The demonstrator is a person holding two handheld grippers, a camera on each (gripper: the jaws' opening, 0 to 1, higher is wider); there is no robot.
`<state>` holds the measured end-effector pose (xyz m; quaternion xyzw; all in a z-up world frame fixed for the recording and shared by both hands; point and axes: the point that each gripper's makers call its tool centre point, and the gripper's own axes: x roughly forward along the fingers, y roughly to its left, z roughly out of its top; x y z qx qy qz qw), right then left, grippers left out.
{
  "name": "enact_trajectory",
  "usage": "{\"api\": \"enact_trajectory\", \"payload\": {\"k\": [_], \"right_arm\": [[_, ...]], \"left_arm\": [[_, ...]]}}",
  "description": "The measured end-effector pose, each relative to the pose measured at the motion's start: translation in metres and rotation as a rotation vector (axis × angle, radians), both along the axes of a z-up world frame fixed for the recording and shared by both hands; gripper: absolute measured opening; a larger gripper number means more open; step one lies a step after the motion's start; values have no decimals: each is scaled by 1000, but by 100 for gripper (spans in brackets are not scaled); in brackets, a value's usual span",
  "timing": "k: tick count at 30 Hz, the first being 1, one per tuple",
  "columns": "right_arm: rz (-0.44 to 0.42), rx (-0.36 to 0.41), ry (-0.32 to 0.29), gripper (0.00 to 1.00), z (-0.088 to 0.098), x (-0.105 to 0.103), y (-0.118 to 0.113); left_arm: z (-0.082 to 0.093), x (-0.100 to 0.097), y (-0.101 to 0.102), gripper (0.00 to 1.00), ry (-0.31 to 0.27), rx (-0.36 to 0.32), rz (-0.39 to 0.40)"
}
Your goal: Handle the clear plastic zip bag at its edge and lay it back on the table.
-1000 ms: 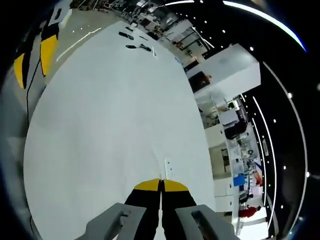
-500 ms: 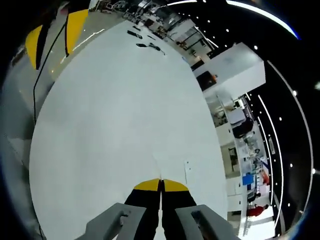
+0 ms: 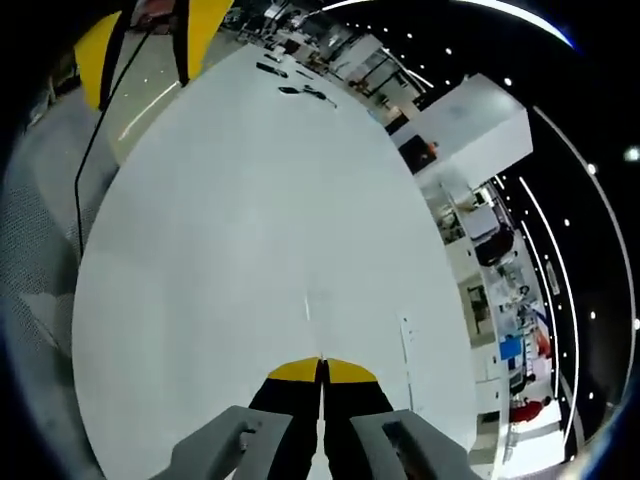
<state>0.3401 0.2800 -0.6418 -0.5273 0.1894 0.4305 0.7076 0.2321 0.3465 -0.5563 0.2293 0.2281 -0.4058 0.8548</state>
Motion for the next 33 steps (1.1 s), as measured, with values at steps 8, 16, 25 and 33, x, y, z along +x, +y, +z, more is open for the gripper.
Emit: {"api": "enact_trajectory", "payload": {"k": [8,16,25,33], "right_arm": [[-15,18,24,0,-17,-11,6],[-38,23,54,0,-33,-22,6],[-46,32,93,1,-50,-36,8],[-53,49,123,4,-57,-43,10]], "left_arm": [[-5,-3,1,17,11,0,0],[-13,-12,2,17,31,1,6],[-24,-20,5,16,53,-9,21],[-32,-28,7,16,75,-16,37]]}}
